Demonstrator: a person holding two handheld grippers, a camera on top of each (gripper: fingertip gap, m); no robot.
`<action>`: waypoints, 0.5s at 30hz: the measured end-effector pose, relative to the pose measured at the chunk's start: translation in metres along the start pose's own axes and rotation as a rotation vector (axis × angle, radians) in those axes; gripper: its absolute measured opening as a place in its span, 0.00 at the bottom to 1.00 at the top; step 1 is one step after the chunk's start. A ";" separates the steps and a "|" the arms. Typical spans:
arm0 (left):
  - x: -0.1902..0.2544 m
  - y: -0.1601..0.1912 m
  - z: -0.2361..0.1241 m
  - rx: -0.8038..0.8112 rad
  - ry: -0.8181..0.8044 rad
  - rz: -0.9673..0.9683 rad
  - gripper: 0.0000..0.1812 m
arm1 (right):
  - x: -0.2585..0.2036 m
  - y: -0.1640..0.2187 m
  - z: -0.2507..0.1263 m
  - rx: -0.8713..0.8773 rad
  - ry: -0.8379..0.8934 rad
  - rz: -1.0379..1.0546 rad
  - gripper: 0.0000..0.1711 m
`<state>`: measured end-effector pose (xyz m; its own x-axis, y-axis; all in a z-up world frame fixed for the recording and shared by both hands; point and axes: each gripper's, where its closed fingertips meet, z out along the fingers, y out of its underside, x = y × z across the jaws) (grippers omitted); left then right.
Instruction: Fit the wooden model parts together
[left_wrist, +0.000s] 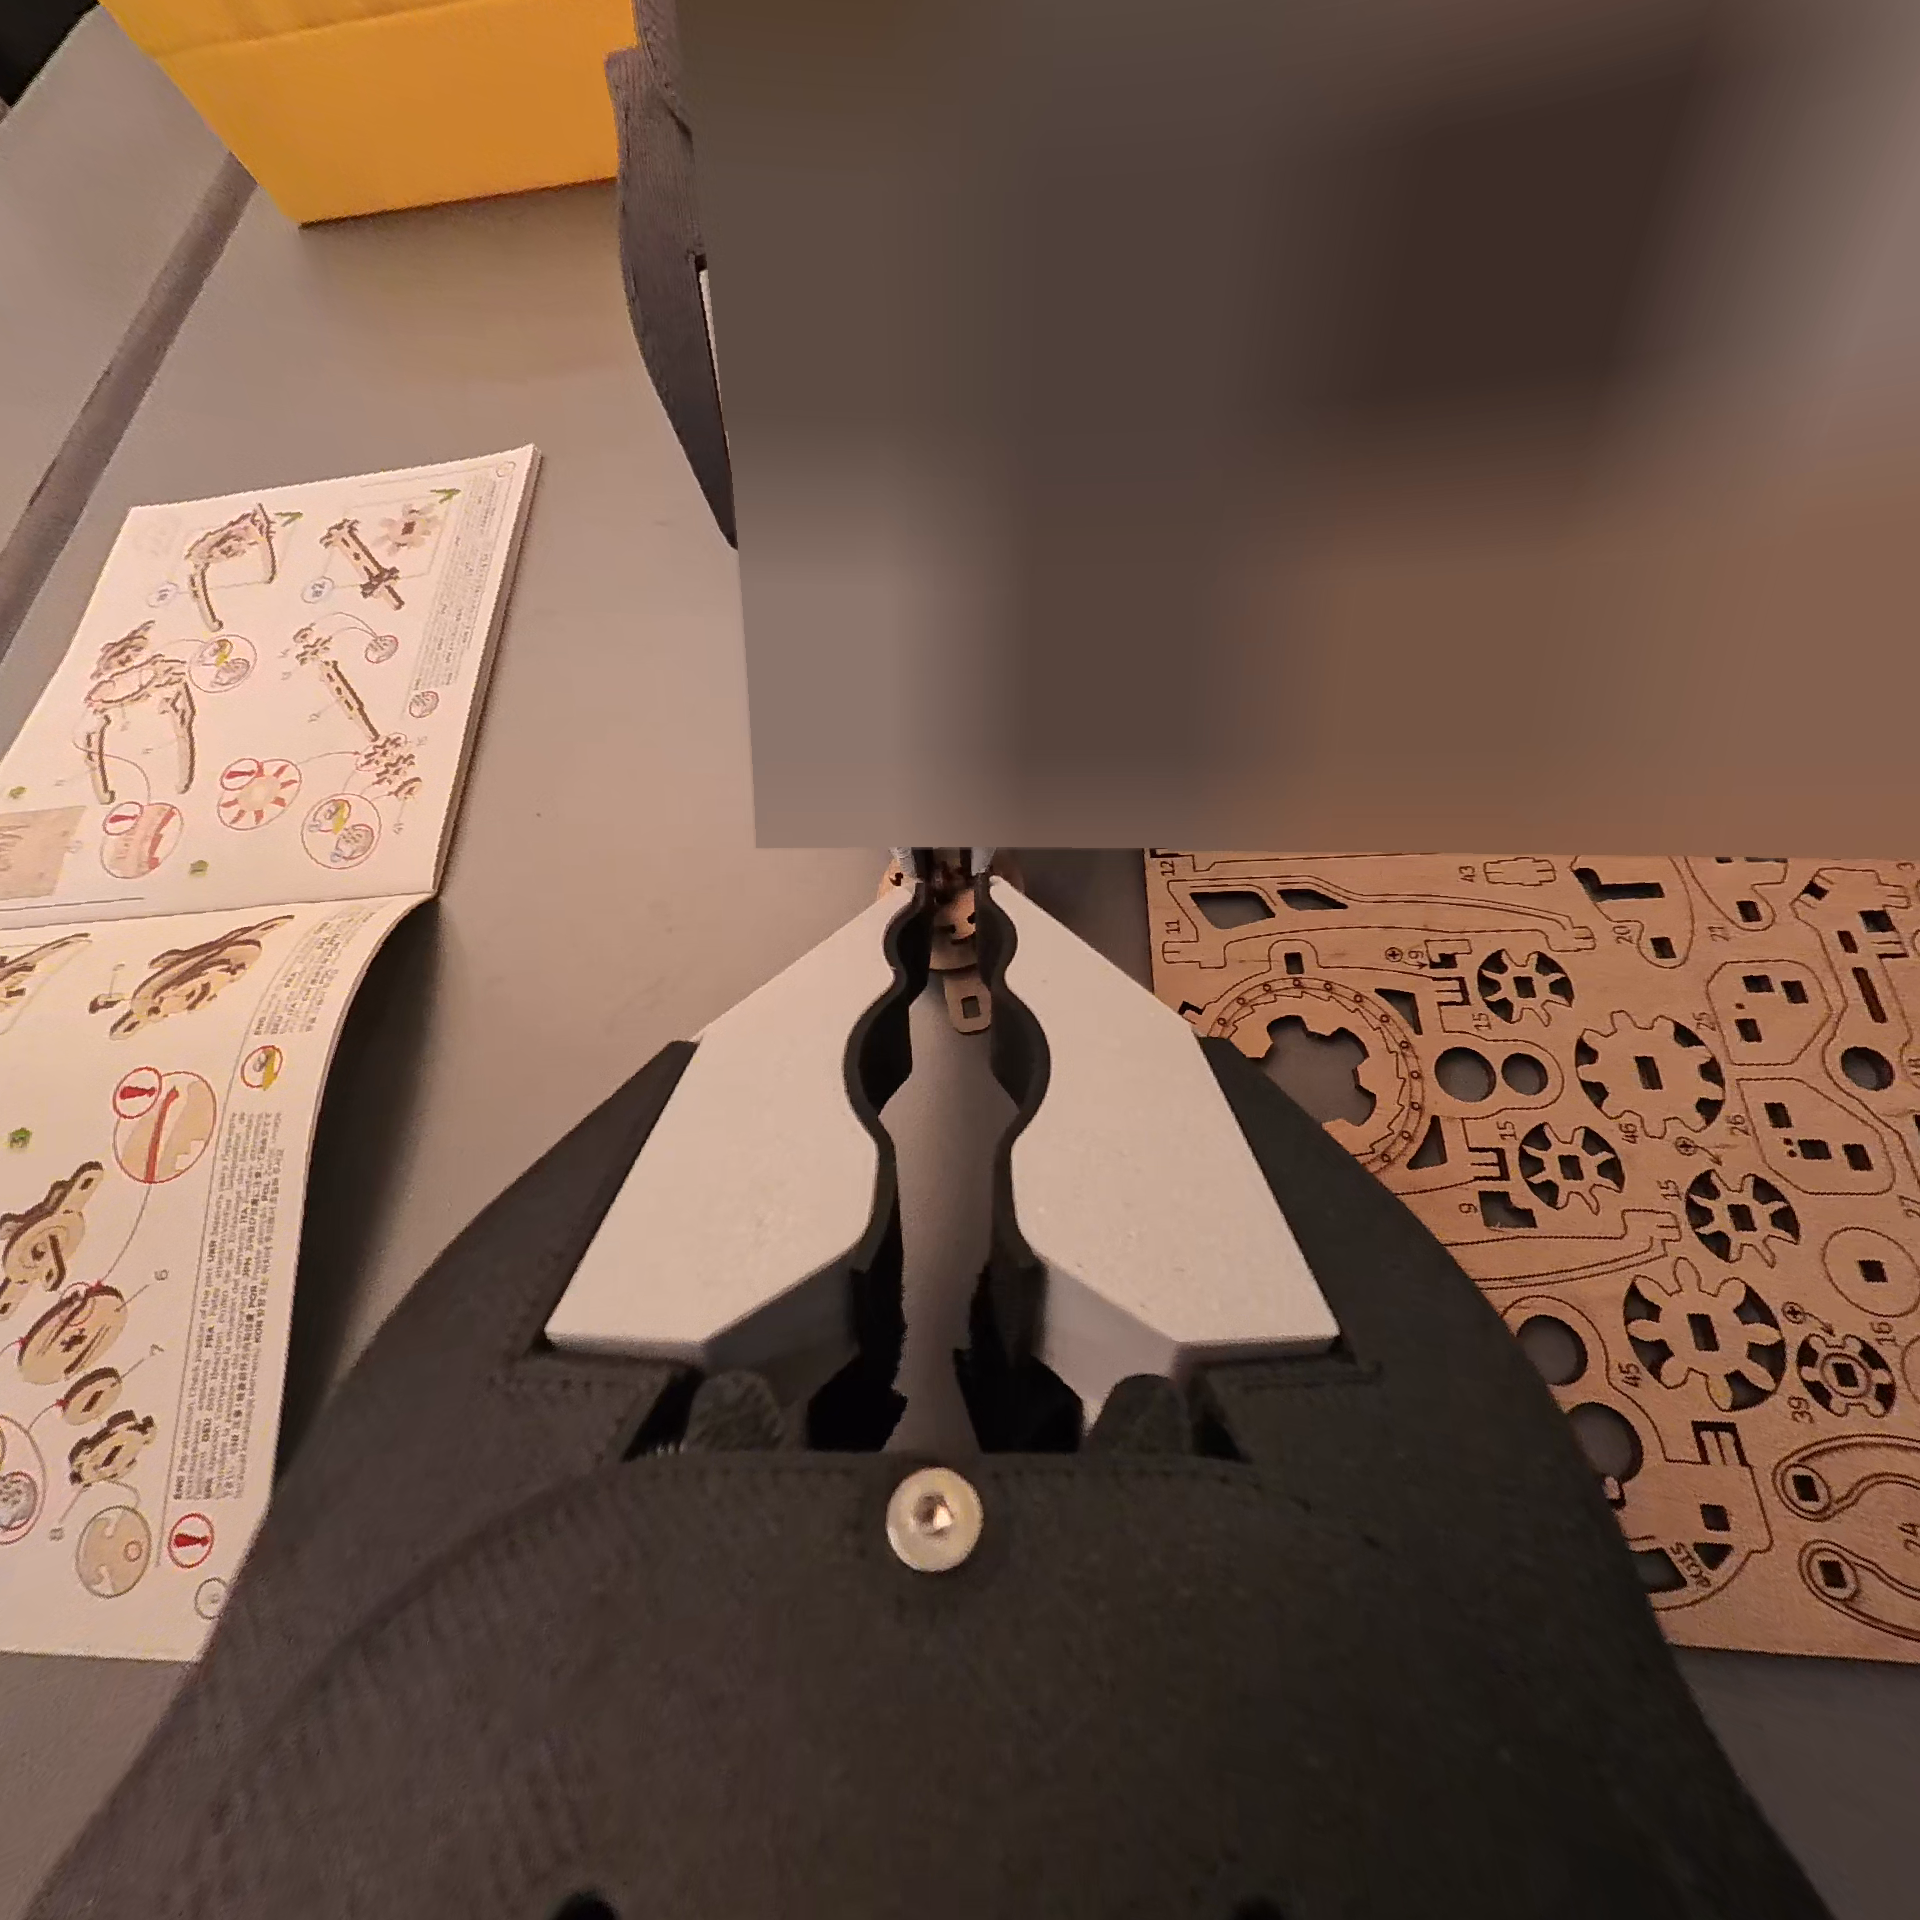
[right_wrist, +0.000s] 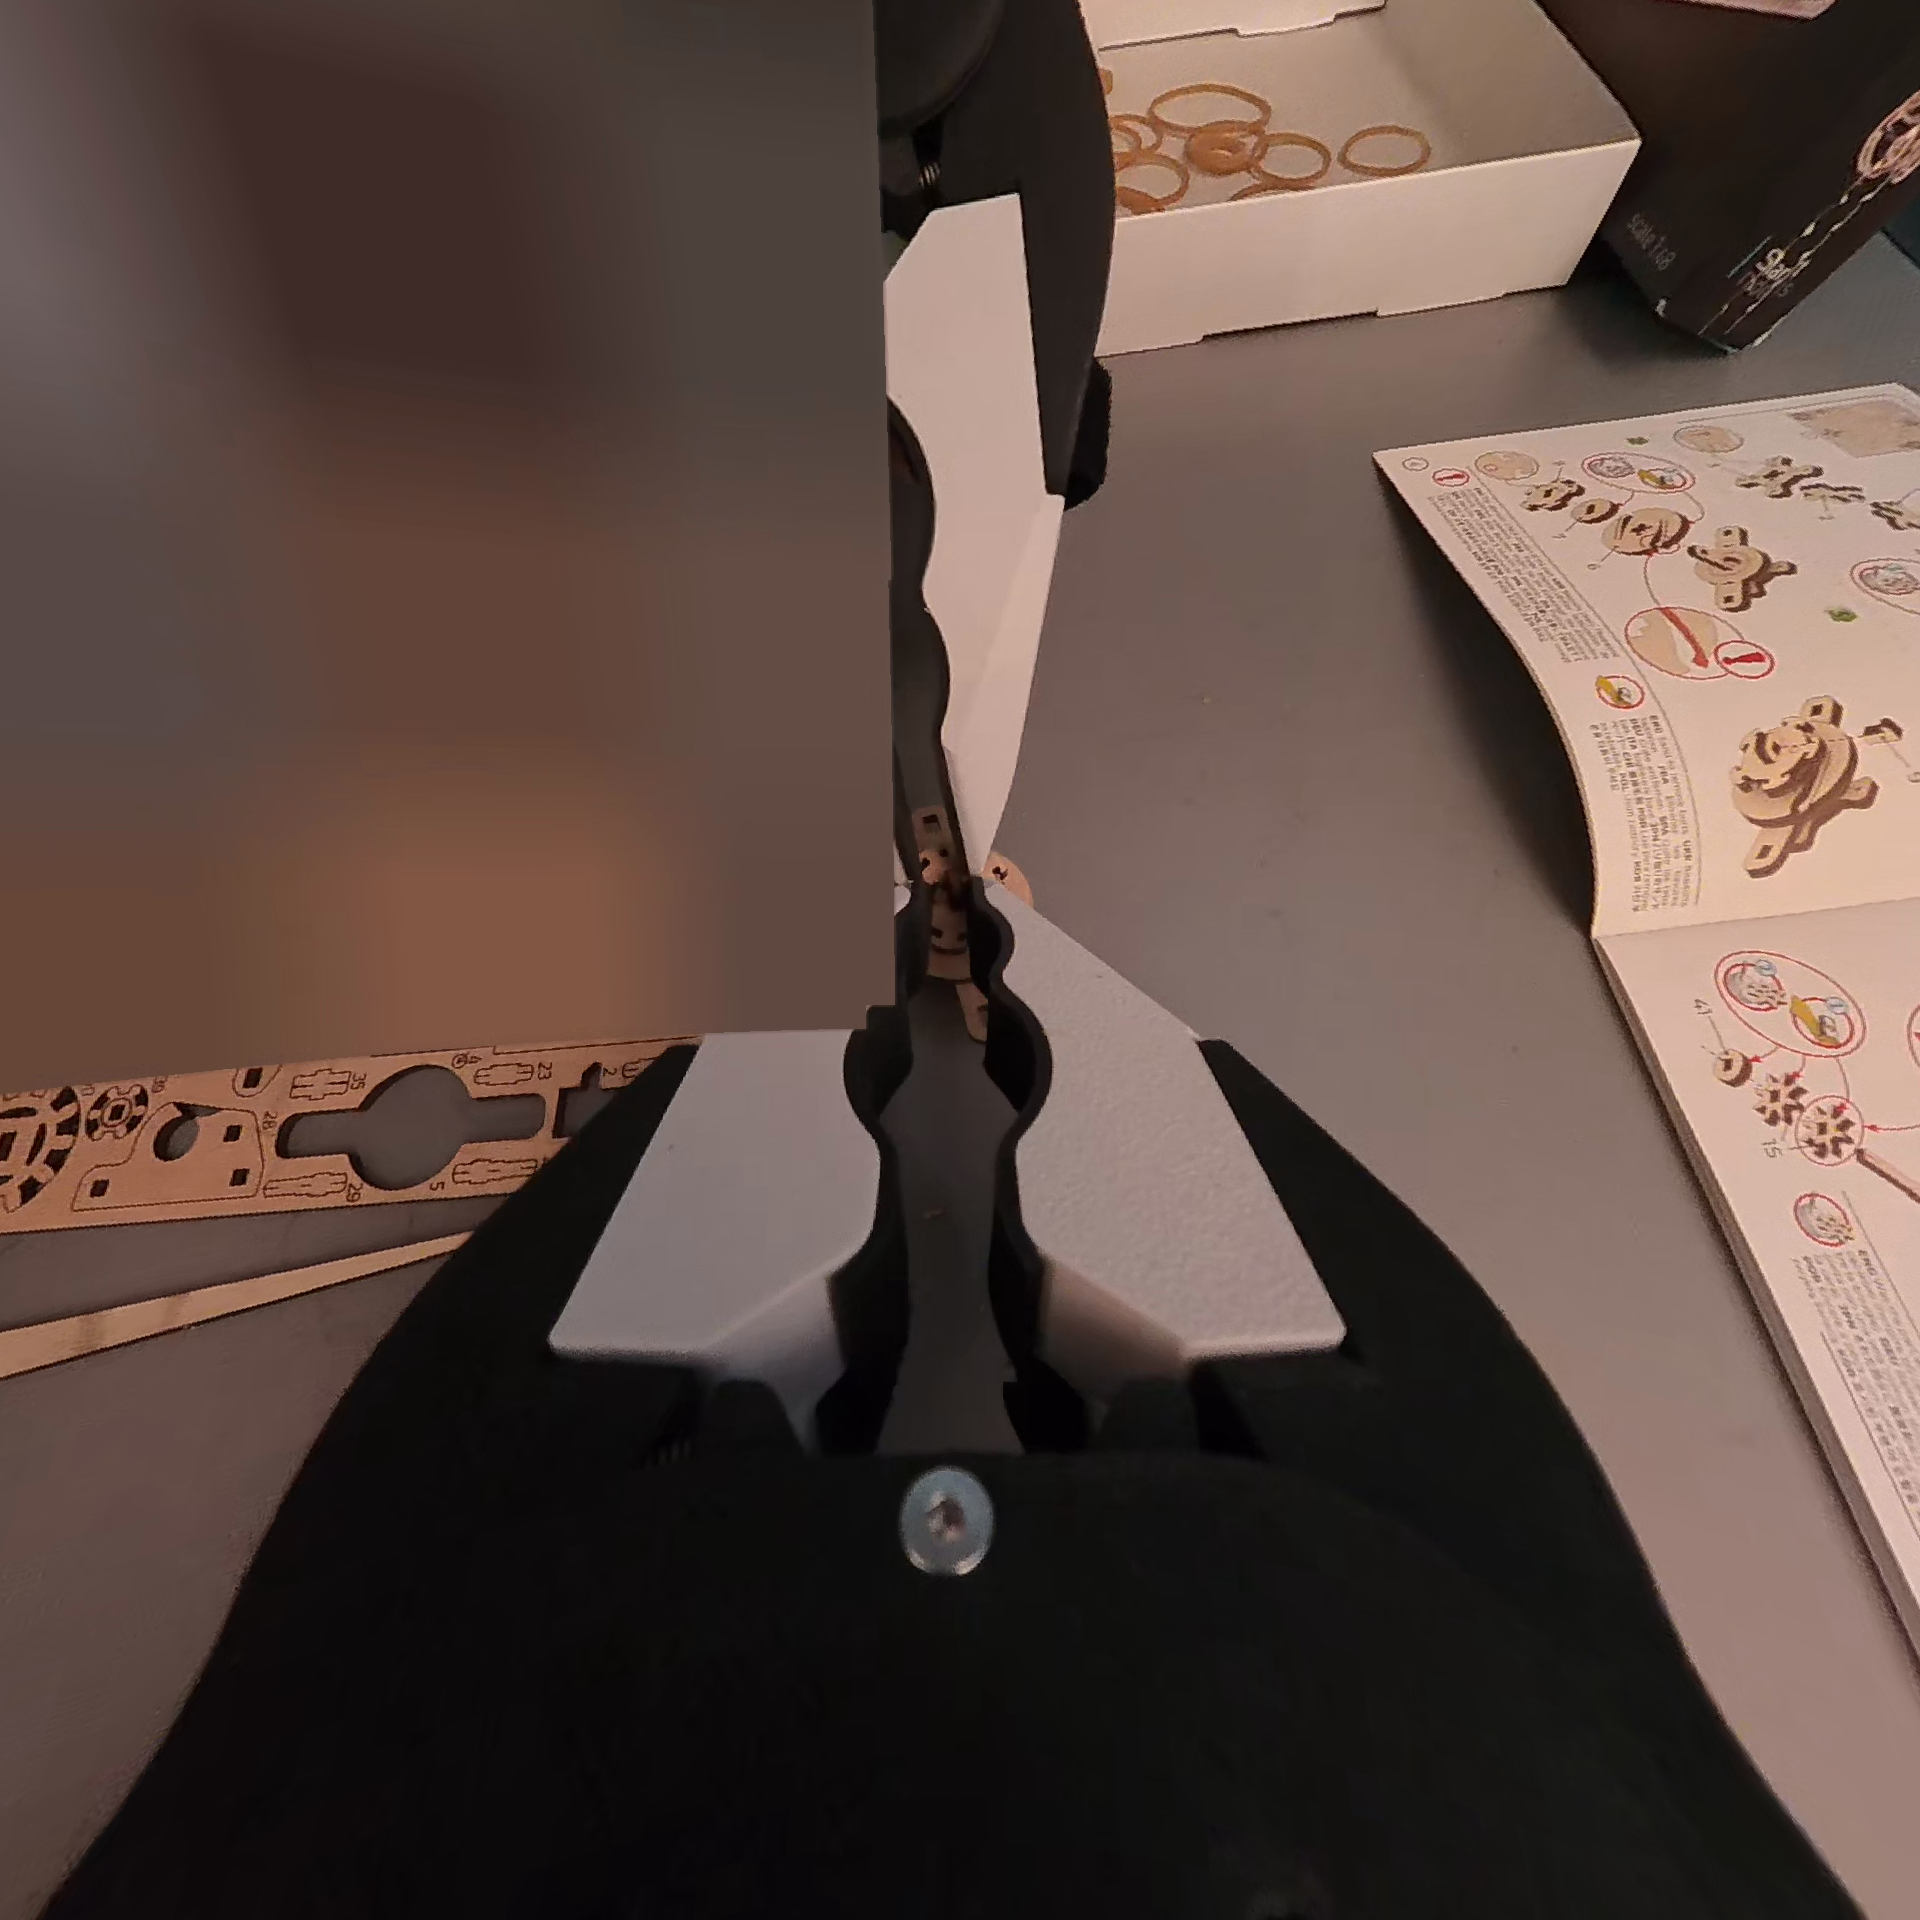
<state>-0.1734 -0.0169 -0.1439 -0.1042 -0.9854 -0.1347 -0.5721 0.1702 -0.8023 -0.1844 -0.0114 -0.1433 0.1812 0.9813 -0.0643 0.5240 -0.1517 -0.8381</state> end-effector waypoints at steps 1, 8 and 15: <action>0.000 0.000 0.000 -0.001 -0.002 0.004 0.03 | 0.000 0.000 0.000 -0.001 0.004 -0.009 0.03; 0.000 0.000 -0.001 0.002 0.016 -0.012 0.03 | 0.000 0.000 0.000 0.007 -0.004 -0.005 0.03; 0.000 0.000 0.000 -0.001 -0.013 0.008 0.03 | 0.000 0.000 0.000 0.001 0.010 -0.018 0.03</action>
<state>-0.1731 -0.0164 -0.1440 -0.0981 -0.9840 -0.1484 -0.5725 0.1778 -0.8004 -0.1843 -0.0109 -0.1435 0.1797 0.9827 -0.0439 0.5268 -0.1338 -0.8394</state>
